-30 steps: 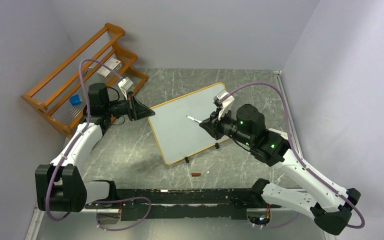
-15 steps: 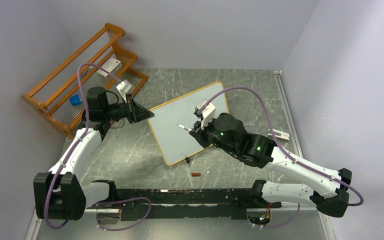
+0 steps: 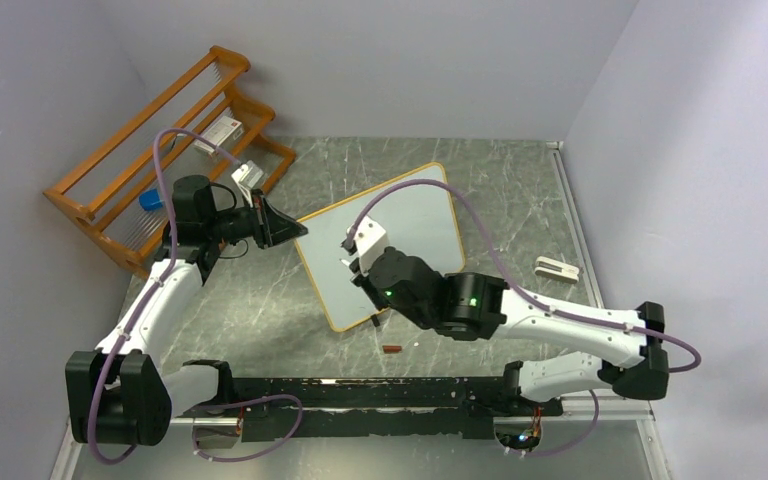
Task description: Write a sentence on the whiteboard
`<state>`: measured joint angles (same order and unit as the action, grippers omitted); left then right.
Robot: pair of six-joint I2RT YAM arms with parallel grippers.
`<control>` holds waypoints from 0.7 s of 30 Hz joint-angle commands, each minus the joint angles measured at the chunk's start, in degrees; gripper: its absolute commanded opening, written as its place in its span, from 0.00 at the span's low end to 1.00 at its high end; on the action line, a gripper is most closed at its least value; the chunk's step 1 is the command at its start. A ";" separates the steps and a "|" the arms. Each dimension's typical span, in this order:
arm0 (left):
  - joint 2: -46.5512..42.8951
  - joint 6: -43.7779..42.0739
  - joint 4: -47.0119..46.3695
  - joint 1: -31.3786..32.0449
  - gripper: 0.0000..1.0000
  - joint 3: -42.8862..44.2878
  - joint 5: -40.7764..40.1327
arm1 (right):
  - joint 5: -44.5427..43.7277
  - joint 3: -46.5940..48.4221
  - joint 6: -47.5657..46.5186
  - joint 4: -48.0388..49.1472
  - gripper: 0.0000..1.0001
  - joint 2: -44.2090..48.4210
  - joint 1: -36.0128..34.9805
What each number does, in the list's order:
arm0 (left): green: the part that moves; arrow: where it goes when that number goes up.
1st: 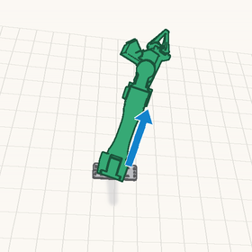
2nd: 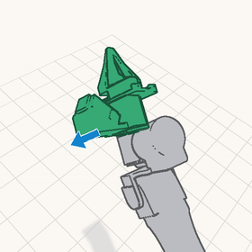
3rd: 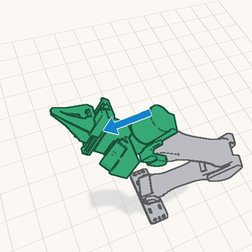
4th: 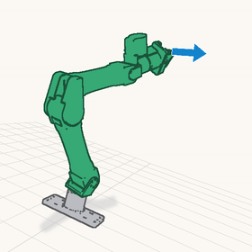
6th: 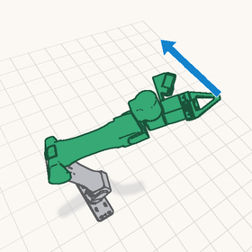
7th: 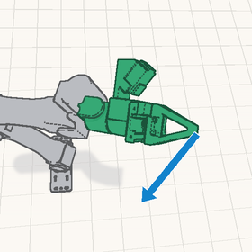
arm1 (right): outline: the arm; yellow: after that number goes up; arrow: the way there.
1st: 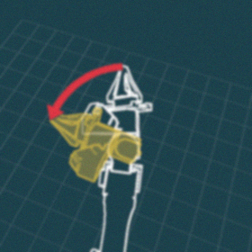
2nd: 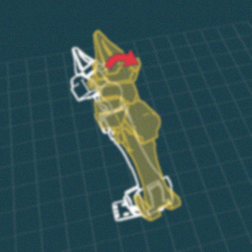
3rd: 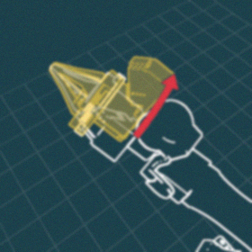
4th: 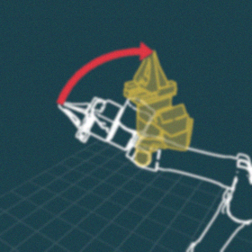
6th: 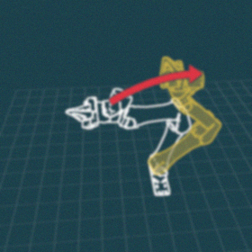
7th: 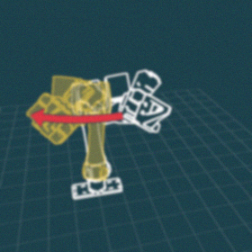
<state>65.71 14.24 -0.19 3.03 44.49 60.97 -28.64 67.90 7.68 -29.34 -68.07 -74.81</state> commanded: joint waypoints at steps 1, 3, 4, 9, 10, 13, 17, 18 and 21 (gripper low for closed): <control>-0.37 -1.90 2.08 -0.30 0.05 -1.41 -1.53 | -7.79 3.71 1.54 -2.71 0.00 -3.53 -2.86; -0.37 -1.92 2.04 -0.30 0.05 -1.42 -1.48 | -9.28 4.03 1.48 -1.70 0.00 -4.54 -3.75; -0.44 -1.78 1.89 -0.30 0.05 -1.49 -1.51 | -9.46 4.30 1.26 -1.22 0.00 -5.15 -4.18; -0.81 -2.08 2.11 -0.30 0.05 -1.52 -1.64 | -11.85 7.66 0.67 0.22 0.00 -9.98 -5.80; -0.90 -1.95 2.01 -0.30 0.05 -1.59 -1.52 | -12.42 8.29 0.48 0.48 0.00 -10.89 -6.00; -1.13 -1.62 1.74 -0.30 0.05 -1.84 -1.60 | -13.86 10.14 -0.13 1.43 0.00 -13.20 -6.44; -1.30 -1.71 2.33 -0.30 0.05 -1.69 -1.81 | -15.04 11.82 -0.73 2.48 0.00 -15.74 -6.45; -1.44 -1.74 2.30 -0.30 0.05 -1.71 -1.95 | -15.57 12.11 -0.85 2.74 0.00 -16.27 -6.51; -1.58 -1.65 2.30 -0.26 0.05 -1.77 -1.82 | -16.08 12.57 -1.77 4.59 0.00 -17.27 -6.49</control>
<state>64.93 14.37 -0.10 3.03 44.16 60.42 -41.67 78.37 7.05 -28.14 -84.31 -80.99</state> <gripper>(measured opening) 0.116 0.153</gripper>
